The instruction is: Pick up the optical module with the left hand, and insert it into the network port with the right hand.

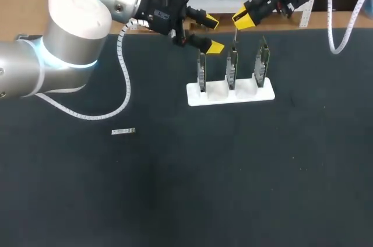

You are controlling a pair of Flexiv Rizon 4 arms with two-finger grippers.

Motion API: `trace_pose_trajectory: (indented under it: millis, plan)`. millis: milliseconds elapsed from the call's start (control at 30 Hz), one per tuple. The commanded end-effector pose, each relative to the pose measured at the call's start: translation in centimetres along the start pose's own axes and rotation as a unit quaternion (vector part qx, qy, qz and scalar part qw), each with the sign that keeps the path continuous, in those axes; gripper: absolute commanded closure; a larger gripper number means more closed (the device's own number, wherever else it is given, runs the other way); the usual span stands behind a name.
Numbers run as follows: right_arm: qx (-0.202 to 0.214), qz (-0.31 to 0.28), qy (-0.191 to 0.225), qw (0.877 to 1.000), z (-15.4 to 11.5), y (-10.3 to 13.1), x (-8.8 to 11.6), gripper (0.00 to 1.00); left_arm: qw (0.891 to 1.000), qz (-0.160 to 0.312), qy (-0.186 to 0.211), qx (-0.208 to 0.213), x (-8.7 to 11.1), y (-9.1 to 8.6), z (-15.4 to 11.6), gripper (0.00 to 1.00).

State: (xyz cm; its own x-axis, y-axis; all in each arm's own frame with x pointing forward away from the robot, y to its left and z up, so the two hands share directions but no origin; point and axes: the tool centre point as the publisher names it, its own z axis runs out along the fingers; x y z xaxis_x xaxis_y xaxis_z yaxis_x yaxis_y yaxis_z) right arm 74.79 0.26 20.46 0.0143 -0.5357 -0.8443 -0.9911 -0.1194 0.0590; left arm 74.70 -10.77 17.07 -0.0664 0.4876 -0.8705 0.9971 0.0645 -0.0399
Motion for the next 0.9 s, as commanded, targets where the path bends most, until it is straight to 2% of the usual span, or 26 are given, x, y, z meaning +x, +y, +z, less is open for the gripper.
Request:
trace_pose_trajectory:
  millis: [33,900]
  plan:
    - [-0.001,0.0,0.001,1.0,-0.01,-0.18,0.07,1.0,1.0,-0.004,0.008,0.003,-0.1,0.32,0.14,0.0]
    - [-0.001,0.002,0.006,1.0,0.01,-0.23,0.3,1.0,1.0,-0.009,0.002,0.014,0.09,0.37,0.64,0.0]
